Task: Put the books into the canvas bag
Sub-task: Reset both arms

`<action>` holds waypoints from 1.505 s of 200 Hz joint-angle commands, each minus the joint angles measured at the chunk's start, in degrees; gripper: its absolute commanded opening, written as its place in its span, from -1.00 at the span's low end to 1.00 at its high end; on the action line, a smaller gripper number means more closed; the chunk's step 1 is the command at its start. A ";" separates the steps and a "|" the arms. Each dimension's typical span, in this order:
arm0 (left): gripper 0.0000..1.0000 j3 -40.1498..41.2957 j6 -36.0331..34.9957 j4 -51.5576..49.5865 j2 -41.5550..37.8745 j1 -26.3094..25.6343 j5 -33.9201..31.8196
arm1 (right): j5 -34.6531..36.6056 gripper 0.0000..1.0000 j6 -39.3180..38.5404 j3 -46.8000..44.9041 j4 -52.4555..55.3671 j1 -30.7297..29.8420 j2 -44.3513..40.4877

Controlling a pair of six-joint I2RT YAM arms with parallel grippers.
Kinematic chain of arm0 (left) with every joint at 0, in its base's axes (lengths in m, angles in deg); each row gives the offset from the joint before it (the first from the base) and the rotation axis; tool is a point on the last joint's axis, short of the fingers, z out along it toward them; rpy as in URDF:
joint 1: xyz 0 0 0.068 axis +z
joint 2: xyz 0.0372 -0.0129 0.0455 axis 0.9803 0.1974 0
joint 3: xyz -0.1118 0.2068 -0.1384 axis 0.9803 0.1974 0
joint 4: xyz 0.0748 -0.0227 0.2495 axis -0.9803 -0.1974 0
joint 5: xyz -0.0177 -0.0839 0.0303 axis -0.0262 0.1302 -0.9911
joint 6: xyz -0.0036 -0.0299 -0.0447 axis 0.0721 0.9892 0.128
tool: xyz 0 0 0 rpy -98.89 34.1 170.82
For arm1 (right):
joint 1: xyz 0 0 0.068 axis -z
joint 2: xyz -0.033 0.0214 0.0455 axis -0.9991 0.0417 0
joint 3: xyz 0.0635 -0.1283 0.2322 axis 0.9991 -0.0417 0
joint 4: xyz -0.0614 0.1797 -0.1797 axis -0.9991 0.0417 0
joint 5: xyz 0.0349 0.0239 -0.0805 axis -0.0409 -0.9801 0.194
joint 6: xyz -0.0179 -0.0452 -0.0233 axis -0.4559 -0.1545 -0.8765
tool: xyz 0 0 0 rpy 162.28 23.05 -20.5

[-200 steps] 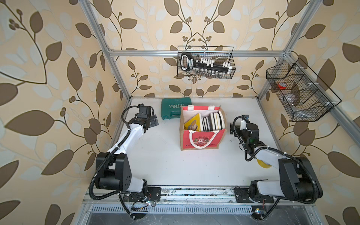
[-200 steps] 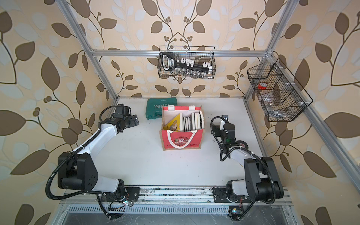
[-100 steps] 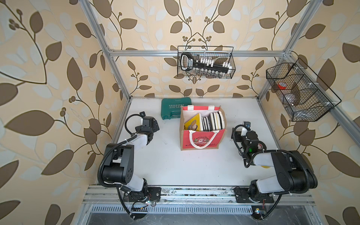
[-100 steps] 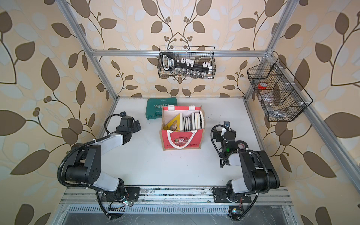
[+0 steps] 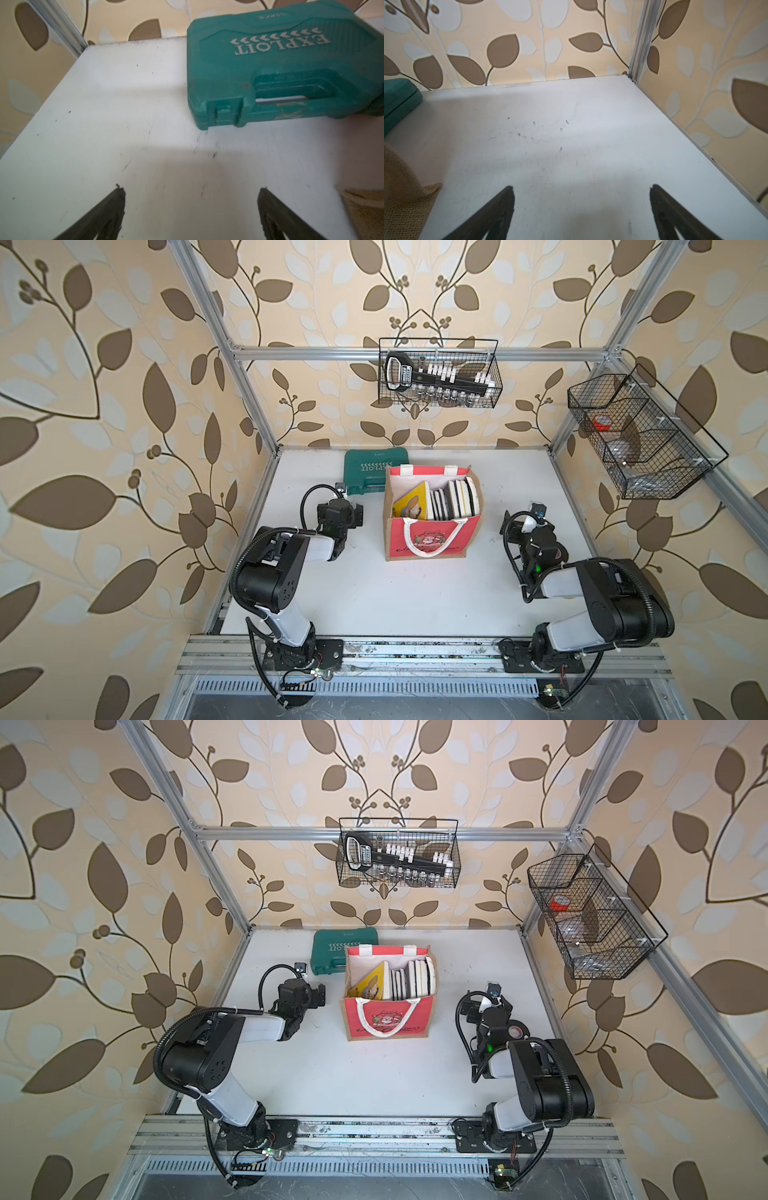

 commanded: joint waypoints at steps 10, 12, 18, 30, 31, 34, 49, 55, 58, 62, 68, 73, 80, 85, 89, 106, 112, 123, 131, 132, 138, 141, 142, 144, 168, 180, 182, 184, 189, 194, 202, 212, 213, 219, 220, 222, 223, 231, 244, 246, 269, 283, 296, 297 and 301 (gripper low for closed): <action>0.98 -1.26 -5.75 6.21 1.35 0.49 1.50 | -2.00 0.97 1.02 -0.01 -2.37 0.24 0.26; 0.98 -1.41 -5.80 6.37 1.56 0.52 1.26 | -2.00 0.97 1.02 -0.01 -2.25 0.21 0.22; 0.98 -1.66 -5.93 7.09 2.13 0.62 0.25 | -2.00 0.97 1.05 -0.01 -2.01 0.20 0.05; 0.98 -2.01 -5.71 7.46 2.60 1.41 0.66 | -2.00 0.98 1.02 -0.01 -2.10 0.22 0.05; 0.98 -2.06 -5.65 7.31 2.52 1.50 0.73 | -2.00 0.97 1.06 -0.05 -2.05 0.21 0.02; 0.98 -2.18 -5.32 6.89 2.46 1.69 0.91 | -2.00 0.97 1.07 -0.02 -2.08 0.21 0.13; 0.98 -1.50 -4.47 7.66 2.03 1.85 0.91 | -2.04 0.97 1.04 0.02 -2.01 0.27 0.18; 0.98 -1.08 -3.36 7.50 1.54 1.85 0.78 | -2.00 0.97 1.02 0.07 -2.00 0.22 0.18; 0.98 -1.06 -2.58 6.79 1.21 1.85 0.47 | -2.00 0.97 1.02 0.03 -2.05 0.21 0.18; 0.98 -1.26 -1.04 5.37 0.76 1.85 -0.37 | -2.00 0.97 1.06 0.06 -2.05 0.21 0.17; 0.98 -1.81 1.35 2.74 0.32 1.94 -1.52 | -1.98 0.97 1.02 0.04 -2.02 0.20 0.11; 0.98 -1.93 1.68 2.08 0.19 1.88 -1.89 | -2.00 0.98 1.03 0.08 -2.05 0.25 0.13; 0.98 -0.72 0.98 4.63 -0.05 1.68 -1.28 | -1.98 0.97 1.02 0.08 -2.03 0.22 0.11; 0.98 0.15 0.83 5.91 -0.21 1.68 -1.05 | -2.00 0.97 1.02 0.00 -2.01 0.20 0.09; 0.98 0.53 1.01 6.33 -0.45 1.68 -1.25 | -2.00 0.97 1.09 -0.01 -2.00 0.28 0.09; 0.98 1.85 1.91 5.80 -2.30 1.68 -2.24 | -1.93 0.97 1.04 -0.08 -2.09 0.25 0.09; 0.98 1.67 2.44 3.36 -3.35 1.60 -2.58 | -1.91 0.97 1.02 -0.12 -2.25 0.20 -0.01; 0.98 2.38 2.41 1.53 -4.82 1.15 -2.76 | -1.82 0.97 0.96 -0.26 -2.35 0.14 0.00; 0.98 4.06 1.55 4.25 -5.24 0.29 -3.53 | -1.82 0.97 0.98 -0.19 -2.31 0.12 0.00; 0.98 4.18 1.45 4.61 -5.26 0.19 -3.65 | -1.87 0.97 0.96 -0.19 -2.33 0.12 0.00; 0.98 5.21 1.15 6.09 -5.58 -0.11 -4.35 | -1.82 0.97 0.98 -0.25 -2.35 0.15 0.00; 0.98 5.44 1.24 6.34 -5.71 -0.20 -4.64 | -1.82 0.97 0.94 -0.25 -2.35 0.12 0.00; 0.98 5.58 1.30 6.31 -5.80 -0.23 -4.78 | -1.82 0.97 0.98 -0.22 -2.35 0.12 0.00; 0.98 5.68 1.41 6.18 -5.90 -0.25 -5.05 | -1.82 0.97 0.94 -0.22 -2.31 0.12 0.00; 0.98 7.51 2.18 9.35 -6.91 -1.19 -10.61 | -1.82 0.97 0.97 -0.19 -2.32 0.16 0.05; 0.98 9.55 2.52 10.77 -10.58 -1.49 -12.40 | -1.82 0.97 0.93 -0.19 -2.34 0.15 0.01; 0.98 9.46 2.75 10.02 -11.33 -1.49 -12.76 | -1.82 0.97 0.93 -0.19 -2.35 0.12 0.00; 0.98 9.33 3.01 9.24 -12.04 -1.49 -13.05 | -1.82 0.97 0.93 -0.19 -2.35 0.14 0.00; 0.98 8.45 3.08 6.50 -13.05 -1.40 -13.45 | -1.83 0.97 0.94 -0.19 -2.39 0.17 0.01; 0.98 7.28 2.60 3.55 -15.20 -1.47 -13.70 | -1.82 0.97 0.98 -0.23 -2.35 0.13 0.00; 0.98 5.73 2.33 -0.11 -15.89 -1.49 -14.78 | -1.82 0.97 0.93 -0.19 -2.30 0.17 0.00; 0.98 5.67 2.50 -0.63 -15.76 -1.57 -17.43 | -1.82 0.98 0.93 -0.21 -2.27 0.16 0.00; 0.98 5.69 2.50 -0.56 -15.75 -1.57 -17.58 | -1.82 0.97 0.98 -0.20 -2.31 0.14 0.00; 0.98 6.14 2.40 0.18 -15.90 -1.70 -19.44 | -1.75 0.97 0.93 -0.19 -2.35 0.12 0.00; 0.98 6.24 2.37 0.16 -16.00 -1.72 -19.78 | -1.74 0.97 0.93 -0.19 -2.39 0.12 0.00; 0.98 6.35 2.45 -0.02 -16.20 -1.85 -20.41 | -1.74 0.97 0.93 -0.19 -2.30 0.07 0.00; 0.98 6.38 2.48 -0.16 -16.36 -1.89 -20.61 | -1.74 0.97 0.93 -0.19 -2.32 0.05 0.00; 0.98 6.87 2.64 -0.98 -17.32 -2.01 -20.98 | -1.70 0.97 0.85 -0.19 -2.35 -0.03 0.00; 0.98 7.09 2.40 -2.78 -18.49 -2.54 -23.97 | -1.58 0.97 0.81 -0.25 -2.43 -0.14 0.00; 0.98 7.07 2.35 -3.17 -18.60 -2.61 -24.24 | -1.52 0.97 0.77 -0.20 -2.44 -0.15 -0.04; 0.98 8.76 2.01 -4.29 -19.30 -3.51 -28.99 | -1.47 0.97 0.77 -0.28 -2.45 -0.14 0.00; 0.98 9.91 1.93 -1.92 -17.77 -3.51 -30.41 | -1.45 0.97 0.76 -0.27 -2.46 -0.10 -0.02; 0.98 10.72 1.89 -0.02 -15.80 -3.21 -28.79 | -1.47 0.97 0.76 -0.19 -2.46 -0.14 -0.01; 0.98 10.85 1.80 0.32 -15.64 -3.14 -28.41 | -1.47 0.97 0.76 -0.23 -2.41 -0.14 0.00; 0.98 11.26 1.71 1.67 -14.80 -3.00 -27.72 | -1.50 0.97 0.76 -0.25 -2.52 -0.15 0.05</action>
